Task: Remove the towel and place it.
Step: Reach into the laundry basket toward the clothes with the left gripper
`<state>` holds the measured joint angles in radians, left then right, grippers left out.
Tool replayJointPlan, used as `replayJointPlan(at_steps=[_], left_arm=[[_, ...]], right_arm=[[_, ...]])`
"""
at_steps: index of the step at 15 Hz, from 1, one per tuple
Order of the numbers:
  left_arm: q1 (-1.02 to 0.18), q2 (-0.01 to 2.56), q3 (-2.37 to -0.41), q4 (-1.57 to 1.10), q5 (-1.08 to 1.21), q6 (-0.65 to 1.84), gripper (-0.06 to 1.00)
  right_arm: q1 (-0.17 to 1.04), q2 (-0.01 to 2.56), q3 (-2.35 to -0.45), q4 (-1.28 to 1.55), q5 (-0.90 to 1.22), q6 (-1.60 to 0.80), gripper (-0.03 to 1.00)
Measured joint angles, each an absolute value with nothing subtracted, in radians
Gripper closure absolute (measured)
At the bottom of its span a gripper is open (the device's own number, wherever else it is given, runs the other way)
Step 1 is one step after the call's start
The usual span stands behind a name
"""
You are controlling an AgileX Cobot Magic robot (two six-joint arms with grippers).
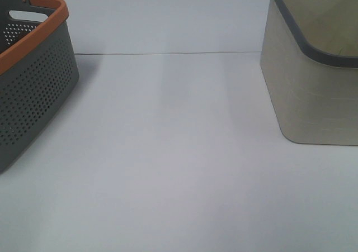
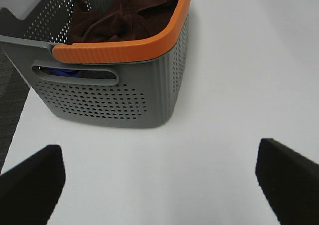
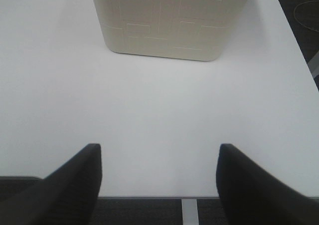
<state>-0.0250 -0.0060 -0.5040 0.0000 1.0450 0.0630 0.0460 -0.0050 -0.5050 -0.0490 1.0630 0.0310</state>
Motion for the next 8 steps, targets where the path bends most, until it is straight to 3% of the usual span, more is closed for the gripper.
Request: replayJointPlan(at_steps=[8], left_arm=[[-0.025,-0.006,-0.504,0.000,1.045,0.063,-0.05]], right_arm=[[0.046,-0.005,-0.505,-0.049,1.063,0.031,0.39]])
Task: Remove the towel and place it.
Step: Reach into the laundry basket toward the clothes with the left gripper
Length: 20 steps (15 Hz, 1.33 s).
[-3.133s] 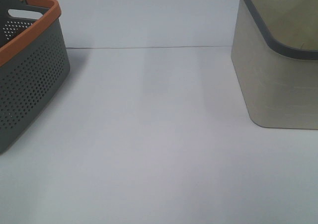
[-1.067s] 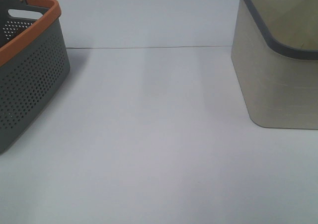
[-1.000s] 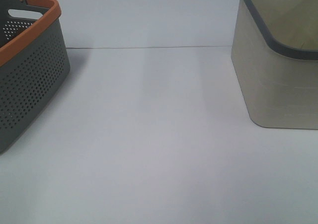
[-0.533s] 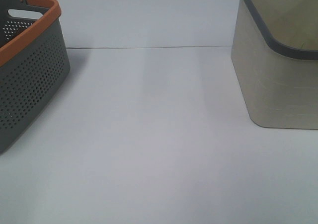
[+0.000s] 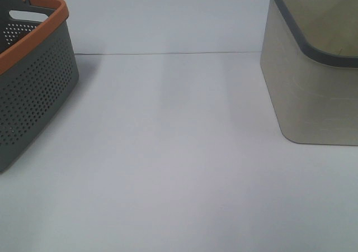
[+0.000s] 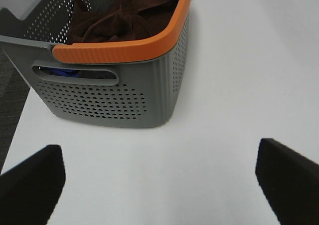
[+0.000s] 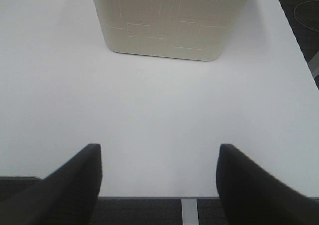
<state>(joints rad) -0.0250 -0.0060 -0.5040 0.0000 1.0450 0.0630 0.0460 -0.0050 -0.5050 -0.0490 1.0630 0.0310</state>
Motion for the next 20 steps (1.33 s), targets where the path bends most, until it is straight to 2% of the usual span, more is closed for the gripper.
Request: replayJointPlan(at_steps=[7,11,12,20], left_arm=[[-0.025,-0.006,-0.504,0.000,1.045,0.064,-0.05],[-0.025,0.070,-0.571,-0.095,1.158,0.192,-0.05],[-0.025,0.206,-0.653,-0.135,1.213,0.242,-0.05],[-0.025,0.755,-0.997,-0.148,1.222,0.441,-0.05]], right_arm=[[0.046,-0.005,-0.505,-0.049,1.063,0.031,0.39],[0.046,-0.005,-0.505,-0.049,1.063,0.031,0.39],[0.046,-0.005,-0.505,-0.049,1.063,0.031,0.39],[0.046,-0.005,-0.505,-0.049,1.063,0.031,0.39]])
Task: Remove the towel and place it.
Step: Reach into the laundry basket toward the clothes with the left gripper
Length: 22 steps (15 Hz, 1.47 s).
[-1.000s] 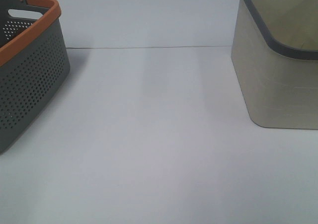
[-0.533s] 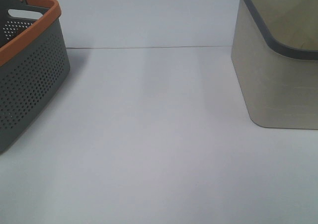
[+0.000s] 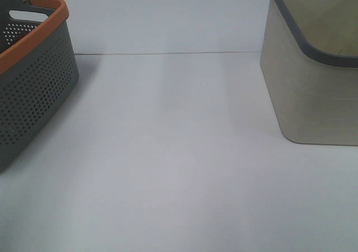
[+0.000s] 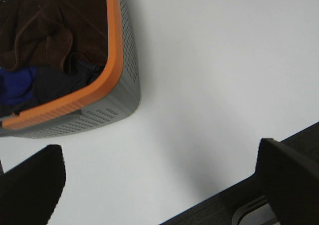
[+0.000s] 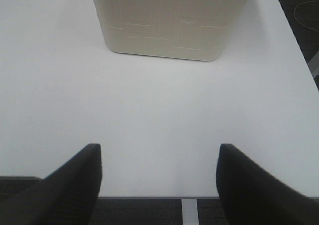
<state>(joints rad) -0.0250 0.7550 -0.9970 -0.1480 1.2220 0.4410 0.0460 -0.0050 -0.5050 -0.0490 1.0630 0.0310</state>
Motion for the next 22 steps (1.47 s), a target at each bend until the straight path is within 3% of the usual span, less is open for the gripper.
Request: replayJointPlan(at_steps=[3,9,12,16,22], left_arm=[[-0.025,1.083,-1.257,-0.148,1.222,0.634,-0.04],[-0.025,1.414,-1.560,-0.017,1.220,0.930,-0.03],[-0.016,1.543,-1.613,0.035,1.219,1.046,-0.03],[0.146,1.706,-1.619,0.016,1.147,1.189,-0.03],[0.170,1.902,-1.620,0.063,0.942,1.215,-0.03]], right_arm=[[0.046,-0.005,-0.505,-0.049,1.063,0.031,0.39],[0.046,-0.005,-0.505,-0.049,1.063,0.031,0.39],[0.046,-0.005,-0.505,-0.049,1.063,0.031,0.39],[0.046,-0.005,-0.505,-0.049,1.063,0.031,0.39],[0.046,-0.005,-0.505,-0.049,1.063,0.031,0.39]])
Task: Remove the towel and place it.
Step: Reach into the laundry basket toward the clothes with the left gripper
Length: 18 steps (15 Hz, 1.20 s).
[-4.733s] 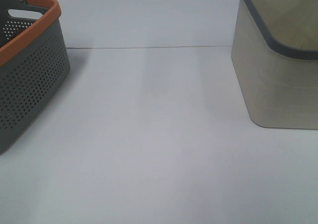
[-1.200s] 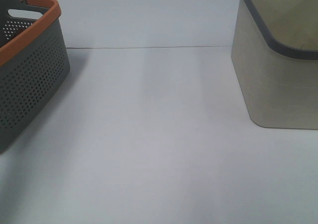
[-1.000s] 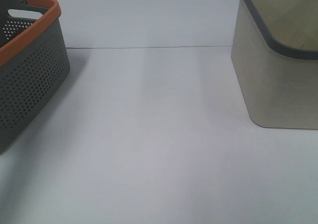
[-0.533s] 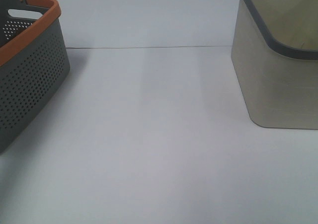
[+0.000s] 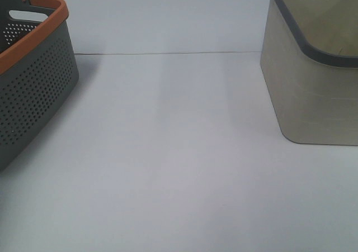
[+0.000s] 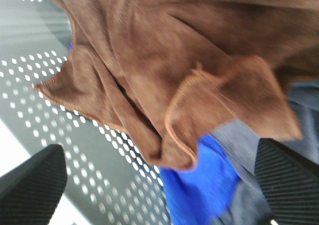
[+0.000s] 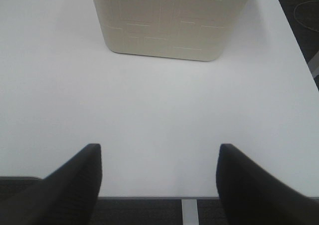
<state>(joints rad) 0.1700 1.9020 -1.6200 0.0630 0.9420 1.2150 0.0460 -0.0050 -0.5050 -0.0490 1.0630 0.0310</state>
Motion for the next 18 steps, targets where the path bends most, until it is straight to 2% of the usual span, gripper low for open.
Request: replayJointPlan(at_steps=[8,15,18], left_arm=[[0.146,2.059,-1.664,0.060,0.849,1.283,0.03],[0.123,2.125,-1.685,-0.036,0.907,1.350,0.04],[0.123,2.126,-1.685,-0.040,1.003,1.350,0.16]], right_arm=[[0.046,-0.005,-0.505,-0.049,1.063,0.031,0.39],[0.046,-0.005,-0.505,-0.049,1.063,0.031,0.39],[0.046,-0.005,-0.505,-0.049,1.063,0.031,0.39]])
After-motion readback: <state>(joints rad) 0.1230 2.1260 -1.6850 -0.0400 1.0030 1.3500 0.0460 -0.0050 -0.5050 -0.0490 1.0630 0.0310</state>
